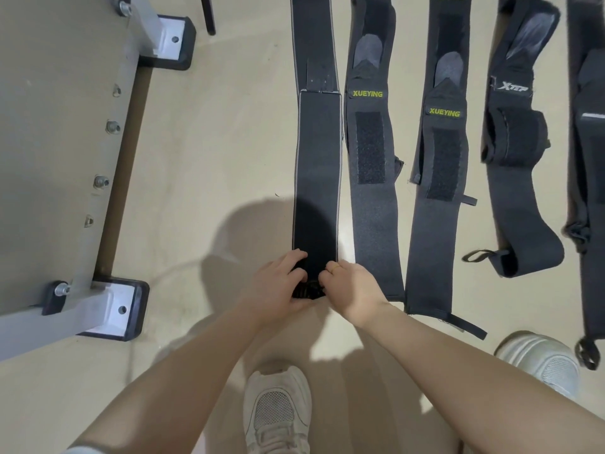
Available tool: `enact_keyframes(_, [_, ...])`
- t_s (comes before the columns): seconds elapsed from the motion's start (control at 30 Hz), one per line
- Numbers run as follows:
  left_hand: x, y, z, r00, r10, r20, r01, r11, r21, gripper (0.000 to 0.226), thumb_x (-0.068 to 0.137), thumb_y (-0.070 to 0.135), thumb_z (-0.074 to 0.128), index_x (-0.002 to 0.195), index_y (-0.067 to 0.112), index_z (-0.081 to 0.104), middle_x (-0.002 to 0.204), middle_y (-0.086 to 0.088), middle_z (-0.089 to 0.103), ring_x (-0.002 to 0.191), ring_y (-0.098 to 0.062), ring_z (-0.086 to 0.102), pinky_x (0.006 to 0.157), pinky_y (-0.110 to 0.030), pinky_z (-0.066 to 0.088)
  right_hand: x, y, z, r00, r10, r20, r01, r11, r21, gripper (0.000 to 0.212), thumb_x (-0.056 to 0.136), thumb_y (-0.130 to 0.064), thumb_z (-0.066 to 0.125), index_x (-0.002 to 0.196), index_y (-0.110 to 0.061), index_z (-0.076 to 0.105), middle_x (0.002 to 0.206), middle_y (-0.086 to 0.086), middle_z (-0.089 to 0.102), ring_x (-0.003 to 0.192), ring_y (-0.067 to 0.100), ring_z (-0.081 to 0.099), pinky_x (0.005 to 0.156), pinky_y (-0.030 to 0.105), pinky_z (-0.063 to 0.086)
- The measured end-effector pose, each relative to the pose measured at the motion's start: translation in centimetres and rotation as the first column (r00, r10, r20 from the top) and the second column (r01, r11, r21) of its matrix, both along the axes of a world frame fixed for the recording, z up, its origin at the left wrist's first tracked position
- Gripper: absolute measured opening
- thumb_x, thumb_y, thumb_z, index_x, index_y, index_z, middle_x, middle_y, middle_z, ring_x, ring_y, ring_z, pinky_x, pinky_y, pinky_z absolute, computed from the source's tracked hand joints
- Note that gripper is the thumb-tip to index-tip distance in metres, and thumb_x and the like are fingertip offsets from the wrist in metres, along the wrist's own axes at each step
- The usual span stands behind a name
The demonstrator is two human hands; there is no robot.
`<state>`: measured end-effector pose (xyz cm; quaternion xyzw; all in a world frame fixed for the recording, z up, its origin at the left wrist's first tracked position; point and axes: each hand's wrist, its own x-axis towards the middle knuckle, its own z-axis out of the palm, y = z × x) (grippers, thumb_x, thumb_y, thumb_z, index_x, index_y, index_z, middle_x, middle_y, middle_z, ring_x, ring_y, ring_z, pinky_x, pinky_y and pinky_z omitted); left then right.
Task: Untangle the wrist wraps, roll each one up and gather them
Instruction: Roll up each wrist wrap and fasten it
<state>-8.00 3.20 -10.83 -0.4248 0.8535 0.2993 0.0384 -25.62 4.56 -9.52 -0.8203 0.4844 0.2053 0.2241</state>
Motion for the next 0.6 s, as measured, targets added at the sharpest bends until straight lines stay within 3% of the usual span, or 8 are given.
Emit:
enact_keyframes(0.1, [0.1,-0.2,-0.3,0.999,-0.034,0.018,0.035,0.998,-0.049,0.03,0.059,0.033,0.082,0.072,0.011,0.066,0.11,-0.013,0.065,0.098,-0.027,0.065,0.06,-0.031,0.056,0.1,-1.1,0.1,0.947,-0.316,0.054,0.305,0.94,0.157,0.024,0.094,-0.011,0.043,0.11,-0.017,0.059,0.109,0.003,0.056,0.099,0.026,0.055,0.069,0.029,0.035])
enact_keyframes(0.13, [0.0,-0.3,-0.5,1.0,-0.025,0.016,0.026,0.996,-0.083,0.022,0.068,0.032,0.071,0.07,0.011,0.066,0.107,-0.011,0.066,0.098,-0.025,0.062,0.06,-0.029,0.055,0.0,-1.3,0.0,0.904,-0.423,0.057,0.403,0.89,0.215,0.023,0.093,-0.012,0.044,0.108,-0.019,0.06,0.108,0.002,0.058,0.097,0.027,0.057,0.068,0.028,0.037])
enact_keyframes(0.2, [-0.5,-0.5,-0.7,0.999,0.021,0.027,-0.018,0.993,-0.114,0.03,0.078,0.032,0.048,0.065,0.011,0.066,0.101,-0.007,0.067,0.093,-0.021,0.06,0.06,-0.026,0.053,-0.1,-1.9,0.3,0.782,-0.62,0.065,0.576,0.759,0.304,0.015,0.091,-0.013,0.047,0.099,-0.02,0.059,0.104,0.002,0.06,0.094,0.026,0.057,0.068,0.029,0.042])
enact_keyframes(0.27, [-1.0,-0.8,-1.1,0.997,0.081,0.014,-0.079,0.987,-0.14,0.038,0.081,0.029,0.041,0.062,0.008,0.066,0.094,-0.005,0.068,0.082,-0.022,0.065,0.056,-0.025,0.054,-0.3,-2.2,0.5,0.713,-0.691,0.119,0.648,0.715,0.263,0.004,0.091,-0.015,0.051,0.09,-0.019,0.053,0.102,0.004,0.058,0.091,0.027,0.055,0.068,0.031,0.043])
enact_keyframes(0.37, [-1.7,-1.3,-0.4,0.984,0.176,-0.021,-0.177,0.98,-0.091,0.034,0.084,0.023,0.047,0.063,0.003,0.065,0.09,-0.004,0.065,0.074,-0.022,0.065,0.051,-0.026,0.052,-0.8,-2.0,0.7,0.748,-0.617,0.244,0.58,0.787,0.21,0.01,0.094,-0.017,0.048,0.091,-0.011,0.056,0.105,0.005,0.053,0.089,0.03,0.055,0.071,0.036,0.045])
enact_keyframes(0.43, [-2.3,-1.6,0.3,0.973,0.229,0.027,-0.228,0.973,-0.034,0.024,0.092,0.019,0.052,0.085,0.002,0.067,0.104,-0.003,0.06,0.093,-0.021,0.06,0.066,-0.03,0.049,-1.1,-1.8,1.1,0.814,-0.508,0.282,0.471,0.861,0.191,0.022,0.094,-0.024,0.051,0.099,-0.006,0.061,0.11,0.003,0.051,0.088,0.03,0.055,0.071,0.035,0.044])
enact_keyframes(0.5, [-2.4,-1.5,0.2,0.959,0.279,0.053,-0.278,0.96,-0.026,0.016,0.093,0.018,0.053,0.102,0.008,0.061,0.112,-0.001,0.057,0.104,-0.019,0.053,0.074,-0.033,0.044,-1.2,-1.7,1.1,0.92,-0.331,0.211,0.315,0.943,0.109,0.027,0.091,-0.028,0.054,0.107,-0.007,0.059,0.116,0.001,0.048,0.091,0.026,0.053,0.067,0.031,0.038])
enact_keyframes(0.6, [-2.2,-1.5,0.5,0.954,0.296,-0.056,-0.299,0.953,-0.047,0.01,0.077,0.008,0.069,0.081,0.011,0.061,0.089,-0.001,0.061,0.081,-0.022,0.061,0.055,-0.027,0.043,-0.9,-2.0,1.0,0.972,-0.218,0.088,0.218,0.976,0.014,0.022,0.094,-0.019,0.046,0.112,-0.012,0.055,0.115,0.002,0.047,0.093,0.024,0.051,0.065,0.029,0.031])
